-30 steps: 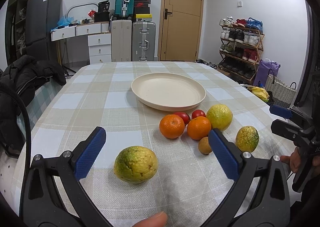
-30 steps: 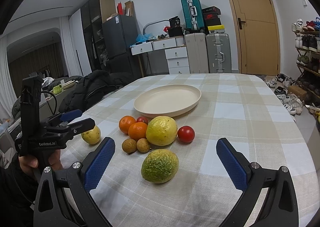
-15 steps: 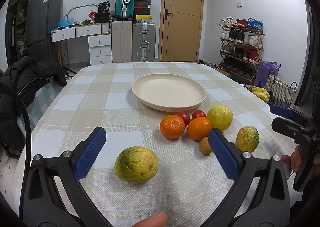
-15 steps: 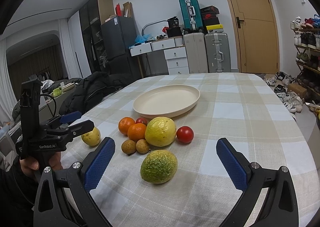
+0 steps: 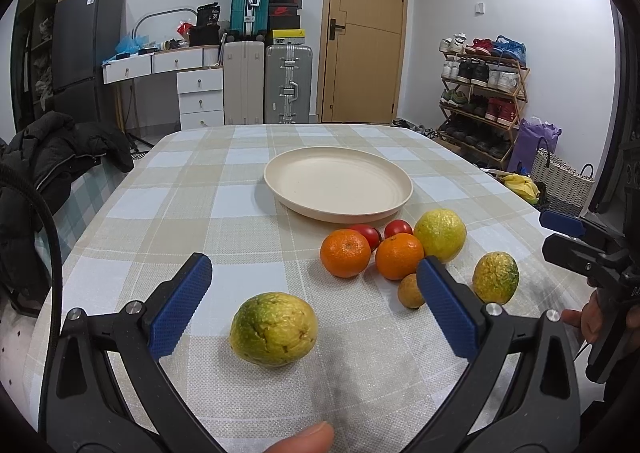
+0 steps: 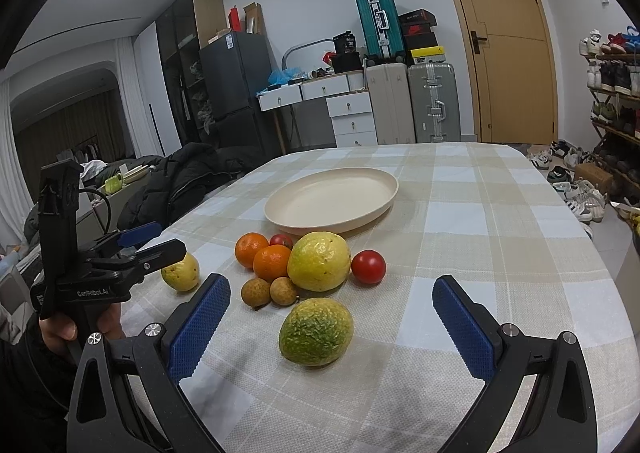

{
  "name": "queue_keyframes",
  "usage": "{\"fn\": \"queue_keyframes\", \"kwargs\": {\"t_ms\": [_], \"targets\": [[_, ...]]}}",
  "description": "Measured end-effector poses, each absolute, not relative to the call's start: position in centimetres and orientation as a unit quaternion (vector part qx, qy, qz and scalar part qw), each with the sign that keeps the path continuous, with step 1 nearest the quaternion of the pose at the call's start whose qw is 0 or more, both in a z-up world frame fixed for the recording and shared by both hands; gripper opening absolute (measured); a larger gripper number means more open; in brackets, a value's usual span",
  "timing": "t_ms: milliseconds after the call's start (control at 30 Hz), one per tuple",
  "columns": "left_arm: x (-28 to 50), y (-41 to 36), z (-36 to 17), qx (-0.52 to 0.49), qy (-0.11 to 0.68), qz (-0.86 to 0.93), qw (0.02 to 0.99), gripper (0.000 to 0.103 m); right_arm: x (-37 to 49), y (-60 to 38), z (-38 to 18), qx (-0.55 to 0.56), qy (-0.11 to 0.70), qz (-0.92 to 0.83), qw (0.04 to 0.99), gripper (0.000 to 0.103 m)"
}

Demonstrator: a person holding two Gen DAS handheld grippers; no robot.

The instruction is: Organize fruits

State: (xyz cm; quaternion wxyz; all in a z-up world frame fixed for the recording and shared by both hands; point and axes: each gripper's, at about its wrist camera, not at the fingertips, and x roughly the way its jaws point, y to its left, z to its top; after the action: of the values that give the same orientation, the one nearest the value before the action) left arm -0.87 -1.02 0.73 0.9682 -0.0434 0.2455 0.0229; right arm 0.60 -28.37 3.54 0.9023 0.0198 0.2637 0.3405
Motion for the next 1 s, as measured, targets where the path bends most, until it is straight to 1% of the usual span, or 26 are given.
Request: {"fn": "queue_keyframes", "kwargs": {"t_ms": [1000], "targets": [[-1.28,-1.28,1.06,-0.047,0.251,0.025,0.967,0.102,0.98,-28.41,3.62,0.018,0.273,0.334,0.902,0.103]]}}
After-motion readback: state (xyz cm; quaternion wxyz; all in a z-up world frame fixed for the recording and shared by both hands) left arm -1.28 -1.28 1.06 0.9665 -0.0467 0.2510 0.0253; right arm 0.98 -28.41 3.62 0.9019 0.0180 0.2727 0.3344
